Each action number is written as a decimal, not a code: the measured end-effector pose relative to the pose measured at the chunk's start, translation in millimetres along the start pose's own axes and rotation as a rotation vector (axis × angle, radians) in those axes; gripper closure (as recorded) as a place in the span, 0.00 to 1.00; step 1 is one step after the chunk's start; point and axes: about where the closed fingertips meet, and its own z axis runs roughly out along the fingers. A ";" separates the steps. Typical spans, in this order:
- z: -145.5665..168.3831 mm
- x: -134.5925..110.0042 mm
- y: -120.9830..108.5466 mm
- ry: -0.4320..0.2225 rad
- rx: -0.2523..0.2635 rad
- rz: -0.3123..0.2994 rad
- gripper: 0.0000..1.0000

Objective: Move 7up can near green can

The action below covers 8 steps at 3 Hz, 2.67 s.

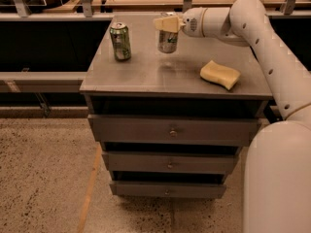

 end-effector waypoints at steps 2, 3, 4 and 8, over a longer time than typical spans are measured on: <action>43.5 24.5 30.1 -0.002 -0.042 0.013 0.65; 65.1 32.3 39.2 -0.007 -0.064 -0.031 0.41; 75.7 33.6 45.6 -0.024 -0.078 -0.087 0.17; -56.1 -24.5 20.0 -0.053 0.119 -0.150 0.00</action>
Offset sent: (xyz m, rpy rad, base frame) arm -0.0134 0.0767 -0.0443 0.0132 0.0043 0.0495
